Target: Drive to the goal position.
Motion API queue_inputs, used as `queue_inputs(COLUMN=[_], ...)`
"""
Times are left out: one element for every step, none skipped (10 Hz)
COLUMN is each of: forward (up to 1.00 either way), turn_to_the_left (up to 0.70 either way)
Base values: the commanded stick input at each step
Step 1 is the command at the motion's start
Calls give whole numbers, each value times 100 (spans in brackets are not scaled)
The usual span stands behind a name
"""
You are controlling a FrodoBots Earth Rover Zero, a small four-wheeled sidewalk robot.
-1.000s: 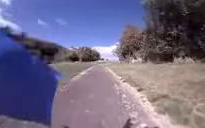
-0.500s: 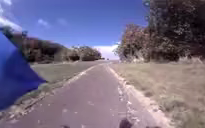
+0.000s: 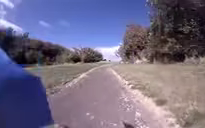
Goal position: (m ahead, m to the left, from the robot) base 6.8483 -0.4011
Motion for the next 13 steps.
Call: queue_inputs(forward=[70,70,70,70,70,70,70,70,70,70,70,70,70], turn_to_the_left=[2,0,0,0,0,0,0,0,0,0,0,0,0])
